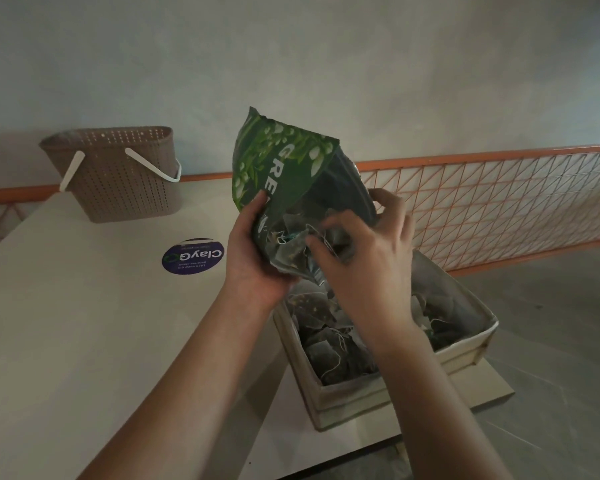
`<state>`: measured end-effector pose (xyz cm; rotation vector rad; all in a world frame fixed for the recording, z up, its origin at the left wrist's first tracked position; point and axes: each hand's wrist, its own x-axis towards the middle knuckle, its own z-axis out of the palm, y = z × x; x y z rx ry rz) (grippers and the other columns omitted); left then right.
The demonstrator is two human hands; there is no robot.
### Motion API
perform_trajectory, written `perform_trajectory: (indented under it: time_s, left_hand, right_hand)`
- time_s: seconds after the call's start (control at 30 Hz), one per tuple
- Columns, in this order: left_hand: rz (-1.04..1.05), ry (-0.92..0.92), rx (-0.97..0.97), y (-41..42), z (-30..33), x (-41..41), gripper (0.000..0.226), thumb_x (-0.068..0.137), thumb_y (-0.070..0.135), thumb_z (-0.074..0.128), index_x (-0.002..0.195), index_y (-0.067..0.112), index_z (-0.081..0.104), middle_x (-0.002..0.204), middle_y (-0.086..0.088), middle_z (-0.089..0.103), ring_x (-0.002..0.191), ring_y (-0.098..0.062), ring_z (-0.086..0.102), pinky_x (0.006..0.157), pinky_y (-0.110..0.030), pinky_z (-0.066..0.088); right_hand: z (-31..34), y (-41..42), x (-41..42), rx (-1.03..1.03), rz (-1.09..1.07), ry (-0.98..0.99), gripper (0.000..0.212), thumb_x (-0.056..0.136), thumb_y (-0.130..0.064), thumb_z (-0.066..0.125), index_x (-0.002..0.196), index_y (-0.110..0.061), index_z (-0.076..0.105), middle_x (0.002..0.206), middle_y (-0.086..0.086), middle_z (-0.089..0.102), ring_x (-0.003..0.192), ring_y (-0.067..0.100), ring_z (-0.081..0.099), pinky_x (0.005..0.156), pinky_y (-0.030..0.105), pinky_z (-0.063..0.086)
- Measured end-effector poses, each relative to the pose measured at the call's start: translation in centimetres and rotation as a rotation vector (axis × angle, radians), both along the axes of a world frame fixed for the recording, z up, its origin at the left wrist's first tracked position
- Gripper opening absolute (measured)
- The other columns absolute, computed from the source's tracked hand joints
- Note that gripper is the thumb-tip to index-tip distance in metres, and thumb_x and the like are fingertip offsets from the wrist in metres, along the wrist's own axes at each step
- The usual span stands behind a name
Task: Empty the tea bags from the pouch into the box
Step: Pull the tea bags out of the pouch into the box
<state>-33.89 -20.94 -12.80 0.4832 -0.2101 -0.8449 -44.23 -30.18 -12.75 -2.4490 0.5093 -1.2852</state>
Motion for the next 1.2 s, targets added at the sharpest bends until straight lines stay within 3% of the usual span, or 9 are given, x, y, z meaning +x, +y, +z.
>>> perform_trajectory:
  time_s: [0.17, 0.43, 0.53, 0.63, 0.77, 0.97, 1.03, 1.13, 1.2]
  left_hand:
    - [0.013, 0.029, -0.008, 0.0, 0.4, -0.3, 0.063, 0.088, 0.041, 0.063, 0.143, 0.011, 0.057, 0.149, -0.012, 0.055, 0.140, -0.031, 0.049, 0.118, -0.045, 0.037]
    - [-0.012, 0.030, 0.025, 0.3, 0.4, -0.4, 0.058, 0.092, 0.047, 0.056, 0.140, 0.013, 0.061, 0.142, -0.015, 0.060, 0.130, -0.032, 0.058, 0.103, -0.044, 0.050]
    - [0.040, 0.020, 0.078, 0.2, 0.4, -0.4, 0.053, 0.091, 0.048, 0.057, 0.132, 0.015, 0.067, 0.134, -0.014, 0.067, 0.124, -0.032, 0.062, 0.101, -0.044, 0.050]
    - [0.077, 0.009, 0.101, 0.1, 0.4, -0.3, 0.053, 0.089, 0.047, 0.059, 0.132, 0.017, 0.067, 0.129, -0.011, 0.070, 0.124, -0.031, 0.063, 0.100, -0.043, 0.051]
    - [0.065, 0.007, 0.097, 0.0, 0.1, 0.0, 0.052, 0.091, 0.049, 0.057, 0.132, 0.018, 0.067, 0.129, -0.011, 0.070, 0.125, -0.034, 0.062, 0.107, -0.048, 0.047]
    - [0.072, 0.017, 0.064, 0.2, -0.1, 0.3, 0.053, 0.089, 0.048, 0.061, 0.133, 0.020, 0.066, 0.132, -0.012, 0.068, 0.126, -0.036, 0.061, 0.112, -0.052, 0.042]
    - [0.073, 0.013, 0.042, 0.3, 0.0, 0.3, 0.050, 0.091, 0.047, 0.059, 0.132, 0.020, 0.067, 0.132, -0.011, 0.068, 0.127, -0.035, 0.060, 0.112, -0.050, 0.042]
    - [0.030, 0.037, -0.004, 0.5, 0.1, 0.2, 0.049, 0.094, 0.047, 0.054, 0.130, 0.016, 0.068, 0.136, -0.011, 0.065, 0.130, -0.033, 0.058, 0.110, -0.048, 0.044]
    - [-0.003, 0.053, -0.012, 0.5, 0.4, 0.1, 0.049, 0.095, 0.049, 0.054, 0.125, 0.014, 0.071, 0.135, -0.012, 0.066, 0.126, -0.031, 0.061, 0.104, -0.048, 0.049]
  right_hand:
    - [-0.6, -0.2, 0.6, -0.028, -0.122, 0.114, 0.024, 0.084, -0.049, 0.067, 0.103, -0.035, 0.072, 0.128, 0.006, 0.047, 0.114, 0.031, 0.043, 0.085, 0.046, 0.047]
    - [0.6, -1.0, 1.0, 0.334, 0.128, -0.062, 0.013, 0.089, -0.039, 0.066, 0.098, -0.035, 0.076, 0.122, -0.005, 0.049, 0.121, 0.024, 0.040, 0.095, 0.048, 0.046]
    - [1.8, -0.9, 0.6, 0.511, 0.291, -0.137, 0.006, 0.088, -0.034, 0.068, 0.092, -0.035, 0.074, 0.117, -0.007, 0.049, 0.120, 0.017, 0.041, 0.100, 0.023, 0.042]
    - [2.6, -0.8, 0.2, 0.545, 0.347, -0.166, 0.014, 0.089, -0.032, 0.067, 0.098, -0.025, 0.075, 0.118, 0.010, 0.055, 0.114, 0.011, 0.041, 0.082, -0.002, 0.033]
    - [3.0, -0.7, -0.4, 0.578, 0.366, -0.279, 0.017, 0.088, -0.036, 0.068, 0.099, -0.026, 0.075, 0.114, -0.001, 0.053, 0.111, 0.012, 0.050, 0.091, 0.022, 0.048]
    - [3.6, -0.9, -2.0, 0.623, 0.378, -0.396, 0.015, 0.097, -0.027, 0.057, 0.100, -0.017, 0.068, 0.090, 0.002, 0.067, 0.068, 0.014, 0.054, 0.058, 0.020, 0.045]
    - [3.1, -1.3, -2.5, 0.620, 0.360, -0.360, 0.012, 0.098, -0.021, 0.055, 0.103, -0.016, 0.066, 0.082, 0.000, 0.071, 0.068, 0.026, 0.058, 0.056, 0.028, 0.046]
    - [1.4, -2.2, -2.8, 0.527, 0.244, -0.253, 0.014, 0.097, -0.015, 0.056, 0.106, -0.018, 0.066, 0.079, -0.006, 0.067, 0.062, 0.010, 0.059, 0.053, 0.015, 0.044]
    - [0.3, -2.5, -2.7, 0.419, 0.161, -0.181, 0.015, 0.095, -0.013, 0.059, 0.104, -0.023, 0.066, 0.088, -0.007, 0.063, 0.073, 0.012, 0.060, 0.062, 0.024, 0.049]
